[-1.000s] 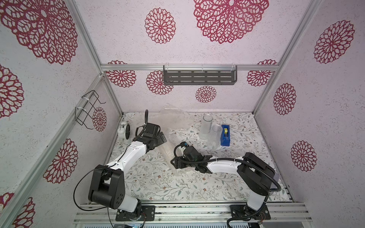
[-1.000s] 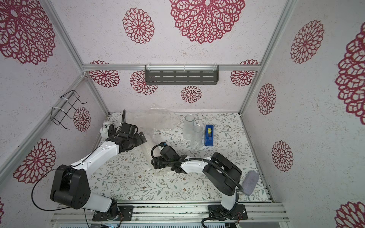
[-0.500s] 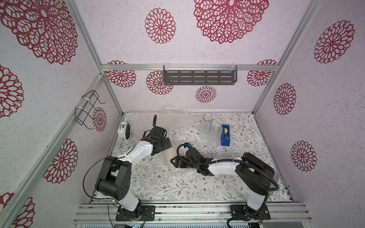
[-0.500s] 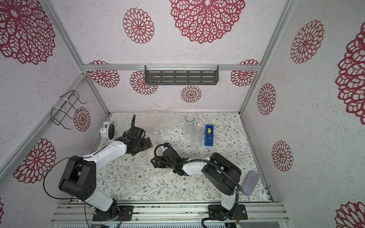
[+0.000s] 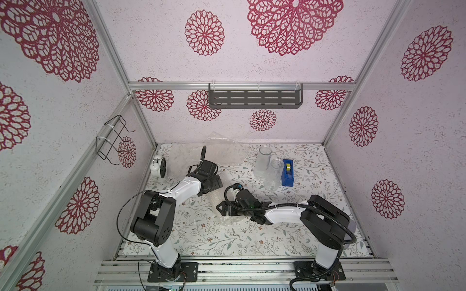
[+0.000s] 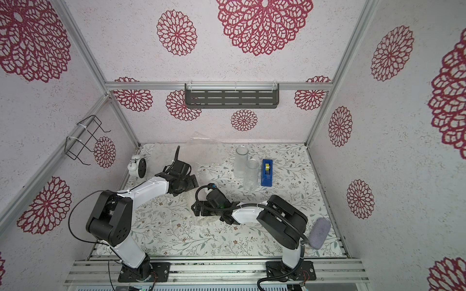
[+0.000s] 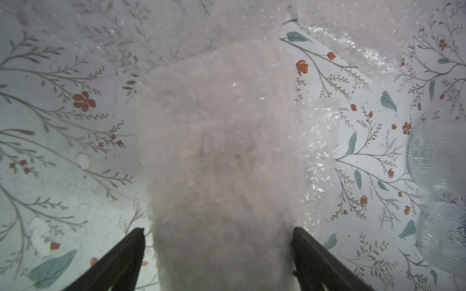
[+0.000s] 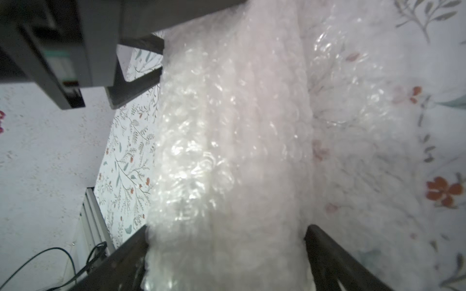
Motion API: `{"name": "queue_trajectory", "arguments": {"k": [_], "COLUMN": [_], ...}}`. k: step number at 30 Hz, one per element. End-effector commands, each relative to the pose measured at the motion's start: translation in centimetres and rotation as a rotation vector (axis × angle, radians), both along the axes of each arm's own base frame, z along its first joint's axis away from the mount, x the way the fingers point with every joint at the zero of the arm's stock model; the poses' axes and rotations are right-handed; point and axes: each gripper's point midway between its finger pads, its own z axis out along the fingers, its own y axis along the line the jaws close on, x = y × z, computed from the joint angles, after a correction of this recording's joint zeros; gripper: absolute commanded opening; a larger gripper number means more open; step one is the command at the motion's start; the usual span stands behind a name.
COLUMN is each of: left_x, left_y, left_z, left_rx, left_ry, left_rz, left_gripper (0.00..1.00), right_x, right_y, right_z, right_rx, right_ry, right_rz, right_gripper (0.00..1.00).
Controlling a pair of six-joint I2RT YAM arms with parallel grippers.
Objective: Wrap vases in bubble wrap
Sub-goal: Wrap the vase in bubble wrap.
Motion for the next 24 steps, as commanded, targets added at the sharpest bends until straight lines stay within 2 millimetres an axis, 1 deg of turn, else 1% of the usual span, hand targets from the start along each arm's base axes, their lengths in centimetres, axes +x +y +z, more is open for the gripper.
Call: {"name": "queue_trajectory", "arguments": {"k": [1, 9, 15, 21, 24], "left_x": [-1.4, -1.1, -1.1, -0.9, -0.8], "left_y": [1.3, 1.1, 0.9, 0.7, 0.7], "left_z": [-2.0, -2.3, -2.6, -2.6, -2.6], "left_rx": [0.083, 0.087, 0.083, 0.077, 0.076], "left_ry": [0.08, 0.083, 0.089, 0.088, 0.088], "left_rz": [0.004, 0.001, -0.001, -0.006, -0.005], "left_gripper": [0.92, 0.92, 0.9, 0.9, 0.9], "right_x": [-1.2, -1.2, -0.4, -0.5, -0.6], "right_y": [-1.1, -2.0, -3.1, -2.0, -1.0], "right_z": [0.5, 2.7, 3.3, 5.0, 5.2], "right_rx": [-0.103, -0.122, -0.27, -0.351, -0.358], "right_ry": [-0.044, -0.108, -0.206, -0.314, -0.337], "right_rz": [0.056, 0.071, 0.044, 0.059, 0.075], "right_gripper": [0.97, 0.98, 0.98, 0.95, 0.94]}}
